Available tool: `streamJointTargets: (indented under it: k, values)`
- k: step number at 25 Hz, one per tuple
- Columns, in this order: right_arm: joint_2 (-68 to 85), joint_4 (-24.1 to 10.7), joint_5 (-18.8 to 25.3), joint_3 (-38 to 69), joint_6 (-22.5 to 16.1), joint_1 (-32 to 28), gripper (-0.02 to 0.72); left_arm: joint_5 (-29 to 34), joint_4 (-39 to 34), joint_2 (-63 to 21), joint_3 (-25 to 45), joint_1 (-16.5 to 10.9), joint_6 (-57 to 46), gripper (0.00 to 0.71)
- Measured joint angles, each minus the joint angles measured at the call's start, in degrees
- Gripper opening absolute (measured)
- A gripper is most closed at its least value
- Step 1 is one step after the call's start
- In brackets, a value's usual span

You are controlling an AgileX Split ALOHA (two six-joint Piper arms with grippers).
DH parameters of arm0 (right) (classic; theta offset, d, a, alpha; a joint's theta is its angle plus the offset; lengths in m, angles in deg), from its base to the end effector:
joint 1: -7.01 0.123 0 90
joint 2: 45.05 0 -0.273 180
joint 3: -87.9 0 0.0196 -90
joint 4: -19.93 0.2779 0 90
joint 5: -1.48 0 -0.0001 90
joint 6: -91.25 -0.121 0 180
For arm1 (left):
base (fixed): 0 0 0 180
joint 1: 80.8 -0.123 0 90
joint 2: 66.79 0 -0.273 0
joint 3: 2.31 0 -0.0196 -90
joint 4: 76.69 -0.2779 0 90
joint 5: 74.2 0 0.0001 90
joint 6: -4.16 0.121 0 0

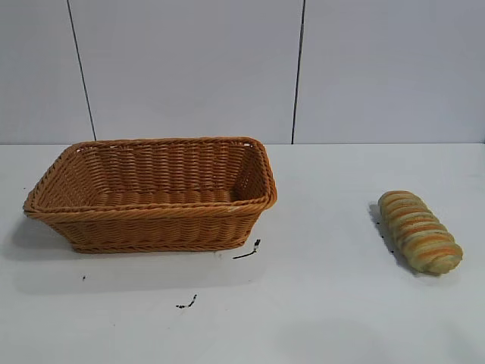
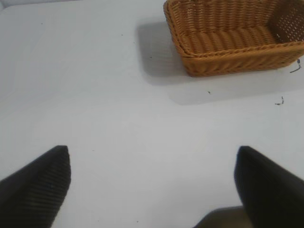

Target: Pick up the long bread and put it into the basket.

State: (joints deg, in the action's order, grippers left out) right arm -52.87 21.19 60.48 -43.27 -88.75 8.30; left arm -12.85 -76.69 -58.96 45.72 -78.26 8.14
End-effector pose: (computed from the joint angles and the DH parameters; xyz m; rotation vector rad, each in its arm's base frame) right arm 0.0599 0.0036 0.2768 -0.0233 2.0184 0.0405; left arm 0.0561 -0.0025 0.2770 0.1163 2.0424 0.0157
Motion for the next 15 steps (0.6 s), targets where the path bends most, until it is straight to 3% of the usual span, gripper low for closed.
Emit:
streamJointTargets:
  k: [15]
  values:
    - [-5.66, -0.43, -1.73, -0.80, 0.00, 0.00, 0.693, 0.00, 0.00, 0.00, 0.00, 0.00, 0.00, 0.696]
